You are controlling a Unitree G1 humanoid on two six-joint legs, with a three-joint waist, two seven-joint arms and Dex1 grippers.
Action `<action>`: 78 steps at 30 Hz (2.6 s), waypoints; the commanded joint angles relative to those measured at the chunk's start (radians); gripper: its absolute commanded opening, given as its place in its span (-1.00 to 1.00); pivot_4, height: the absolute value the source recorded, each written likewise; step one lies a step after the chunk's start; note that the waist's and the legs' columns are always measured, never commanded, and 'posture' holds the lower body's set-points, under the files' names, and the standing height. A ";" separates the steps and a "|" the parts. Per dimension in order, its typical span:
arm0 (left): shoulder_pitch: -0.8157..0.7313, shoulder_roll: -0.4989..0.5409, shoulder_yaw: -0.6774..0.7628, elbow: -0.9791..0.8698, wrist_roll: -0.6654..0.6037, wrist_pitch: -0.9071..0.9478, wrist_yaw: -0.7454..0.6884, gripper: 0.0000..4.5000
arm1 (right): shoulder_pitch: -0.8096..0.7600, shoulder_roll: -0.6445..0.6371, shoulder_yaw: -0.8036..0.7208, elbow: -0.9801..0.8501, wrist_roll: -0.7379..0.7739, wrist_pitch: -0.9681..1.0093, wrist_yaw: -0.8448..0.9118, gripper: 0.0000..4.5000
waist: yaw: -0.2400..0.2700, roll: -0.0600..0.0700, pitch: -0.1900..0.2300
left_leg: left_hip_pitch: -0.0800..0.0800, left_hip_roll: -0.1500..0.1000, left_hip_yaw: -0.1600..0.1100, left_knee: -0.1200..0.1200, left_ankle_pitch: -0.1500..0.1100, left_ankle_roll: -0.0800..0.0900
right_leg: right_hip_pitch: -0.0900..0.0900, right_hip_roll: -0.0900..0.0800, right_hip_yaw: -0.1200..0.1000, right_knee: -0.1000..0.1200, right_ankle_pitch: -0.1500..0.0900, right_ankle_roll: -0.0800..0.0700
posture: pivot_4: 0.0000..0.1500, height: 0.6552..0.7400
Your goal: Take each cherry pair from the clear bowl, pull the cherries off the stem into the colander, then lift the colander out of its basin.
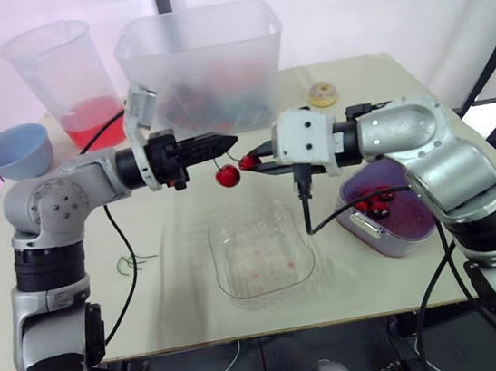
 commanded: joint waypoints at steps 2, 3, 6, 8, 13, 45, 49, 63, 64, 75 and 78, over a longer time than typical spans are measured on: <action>-0.015 0.009 0.008 -0.018 0.003 -0.001 -0.009 -0.96 | -0.033 0.010 -0.035 -0.026 0.008 0.008 -0.001 -0.77 | 0.000 0.000 0.000 | 0.000 0.000 0.000 0.000 0.000 0.000 | 0.000 0.000 0.000 0.000 0.000 0.000 | 1.00 1.00; -0.017 0.008 0.010 -0.015 0.002 0.000 -0.009 -0.96 | -0.034 0.012 -0.037 -0.026 0.012 0.014 -0.001 -0.77 | 0.000 0.000 0.000 | 0.000 0.000 0.000 0.000 0.000 0.000 | 0.000 0.000 0.000 0.000 0.000 0.000 | 1.00 1.00; -0.019 0.009 0.012 -0.012 0.002 0.000 -0.011 -0.96 | -0.034 0.011 -0.042 -0.029 0.021 0.030 0.004 -0.77 | 0.000 0.000 0.000 | 0.000 0.000 0.000 0.000 0.000 0.000 | 0.000 0.000 0.000 0.000 0.000 0.000 | 1.00 1.00; -0.019 0.009 0.007 -0.011 0.007 -0.004 -0.016 -0.99 | -0.035 0.008 -0.054 -0.031 0.046 0.045 0.020 -0.63 | 0.000 0.000 0.000 | 0.000 0.000 0.000 0.000 0.000 0.000 | 0.000 0.000 0.000 0.000 0.000 0.000 | 1.00 1.00; -0.019 0.014 -0.002 -0.015 0.019 -0.013 -0.040 -1.00 | -0.029 -0.038 -0.067 -0.048 0.021 -0.011 0.038 0.34 | 0.001 0.000 0.000 | 0.000 0.000 0.000 0.000 0.000 0.000 | 0.000 0.000 0.000 0.000 0.000 0.000 | 1.00 1.00; -0.007 -0.036 -0.067 -0.075 0.048 -0.163 -0.322 -1.00 | 0.000 -0.002 -0.260 0.117 0.700 0.506 0.150 0.55 | 0.001 0.000 0.000 | 0.000 0.001 0.001 0.000 0.000 0.000 | 0.004 0.001 -0.001 -0.007 0.000 0.000 | 1.00 1.00; -0.013 -0.038 -0.065 -0.074 0.040 -0.161 -0.312 -1.00 | -0.005 0.008 -0.230 0.136 0.677 0.474 0.165 0.55 | 0.000 0.000 0.000 | 0.000 0.001 0.001 0.000 0.000 0.000 | 0.004 0.001 -0.001 -0.007 0.000 0.000 | 1.00 1.00; -0.009 -0.036 -0.058 -0.078 0.037 -0.166 -0.289 -1.00 | -0.008 0.016 -0.213 0.166 0.657 0.460 0.178 -0.44 | 0.001 0.000 0.000 | 0.000 0.001 0.000 0.000 0.000 0.000 | 0.004 0.001 -0.001 -0.007 0.000 0.000 | 1.00 1.00; -0.009 -0.036 -0.058 -0.078 0.036 -0.167 -0.288 -1.00 | -0.008 0.014 -0.211 0.165 0.656 0.459 0.180 -0.44 | 0.001 0.000 0.000 | 0.000 0.001 0.000 0.000 0.000 0.000 | 0.004 0.001 -0.001 -0.007 0.000 0.000 | 1.00 1.00; -0.018 -0.036 -0.048 -0.075 0.027 -0.164 -0.281 -1.00 | 0.042 -0.022 -0.201 0.161 0.643 0.465 0.208 -0.44 | 0.002 0.000 0.000 | 0.000 0.001 0.000 0.000 0.000 0.000 | 0.004 0.001 -0.001 -0.007 0.000 0.000 | 1.00 1.00; -0.013 -0.032 -0.046 -0.074 0.027 -0.167 -0.285 -1.00 | 0.095 -0.047 -0.210 0.193 0.625 0.434 0.234 -0.44 | 0.002 0.000 0.000 | 0.000 0.001 0.000 0.000 0.000 0.000 | 0.004 0.001 -0.002 -0.008 0.000 0.000 | 1.00 1.00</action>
